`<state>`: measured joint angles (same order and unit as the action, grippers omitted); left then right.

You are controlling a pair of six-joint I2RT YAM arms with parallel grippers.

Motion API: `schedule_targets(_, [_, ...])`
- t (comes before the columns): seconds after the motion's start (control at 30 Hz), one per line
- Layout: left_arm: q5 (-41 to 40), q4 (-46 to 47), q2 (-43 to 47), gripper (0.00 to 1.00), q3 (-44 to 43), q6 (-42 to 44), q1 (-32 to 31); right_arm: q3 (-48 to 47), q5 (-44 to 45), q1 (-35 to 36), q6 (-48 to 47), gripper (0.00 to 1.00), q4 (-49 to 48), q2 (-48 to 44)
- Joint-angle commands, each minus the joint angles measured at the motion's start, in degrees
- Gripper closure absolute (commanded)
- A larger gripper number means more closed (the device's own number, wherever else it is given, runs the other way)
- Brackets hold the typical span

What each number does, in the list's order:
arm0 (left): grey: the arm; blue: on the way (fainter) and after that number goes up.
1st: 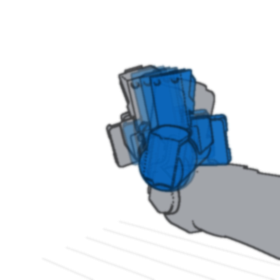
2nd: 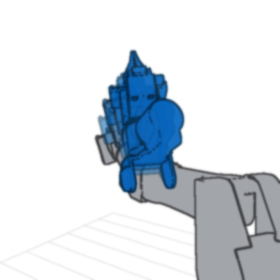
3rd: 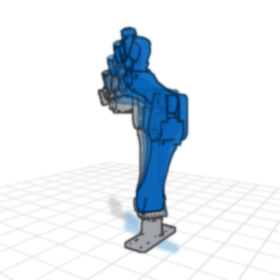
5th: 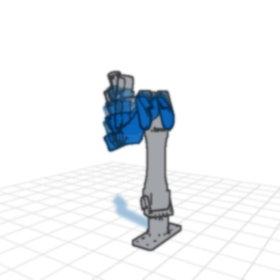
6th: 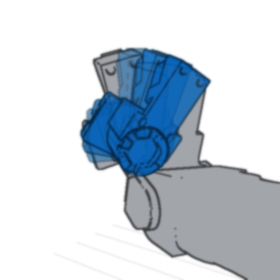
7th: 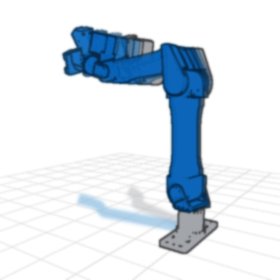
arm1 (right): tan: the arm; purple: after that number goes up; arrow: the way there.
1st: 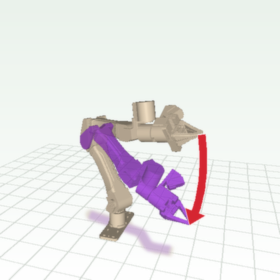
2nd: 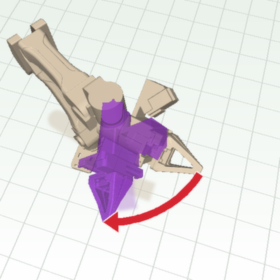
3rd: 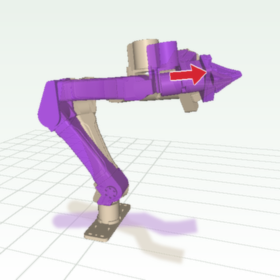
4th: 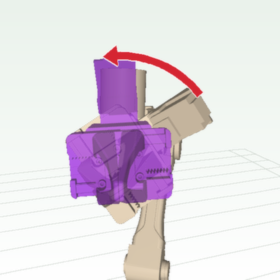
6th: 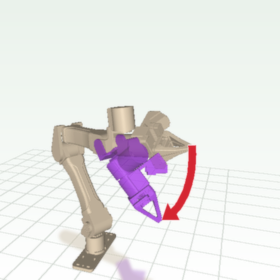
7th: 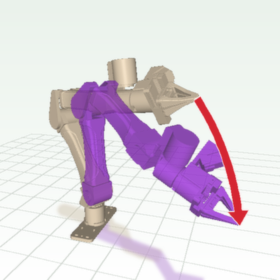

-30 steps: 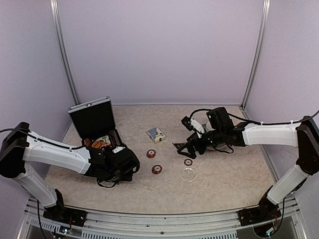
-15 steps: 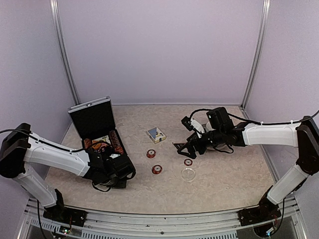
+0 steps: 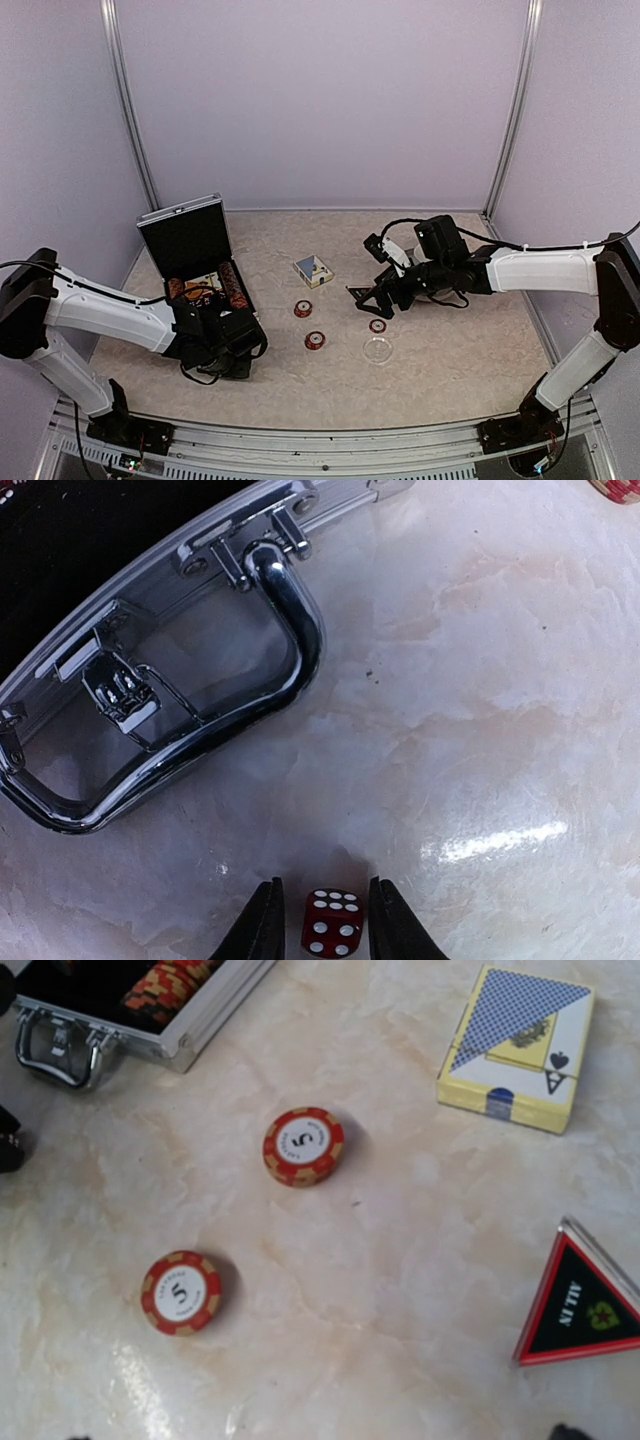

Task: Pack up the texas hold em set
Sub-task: Pick up the dice from the center of the board, then place the dice in the slot.

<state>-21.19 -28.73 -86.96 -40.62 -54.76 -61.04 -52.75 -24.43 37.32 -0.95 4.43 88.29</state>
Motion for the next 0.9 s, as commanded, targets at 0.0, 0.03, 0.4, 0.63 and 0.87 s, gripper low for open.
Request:
schedule_targets(0.0, [0.3, -0.24, -0.12, 0.72, 0.21, 0.28, 0.48, -0.16, -0.36, -0.25, 0.16, 0.01, 0.13, 0.56])
schedule_targets(0.03, [0.28, -0.39, -0.14, 0.74, 0.07, 0.35, 0.46, -0.16, -0.36, -0.28, 0.16, 0.01, 0.12, 0.5])
schedule_targets(0.4, [-2.75, -4.06, 1.62, 0.87, -4.1, 0.35, 0.42, -0.2, -0.51, -0.23, 0.21, 0.01, 0.08, 0.65])
schedule_targets(0.63, [-8.24, -3.75, 5.24, 0.88, -5.68, -0.24, 2.38, -0.11, -0.45, -0.23, 0.24, 0.01, 0.14, 0.29])
schedule_targets(0.87, [-11.92, 0.62, 7.59, 0.87, -5.2, 2.44, 8.51, -0.03, -0.54, -0.23, 0.25, 0.01, 0.14, 0.04])
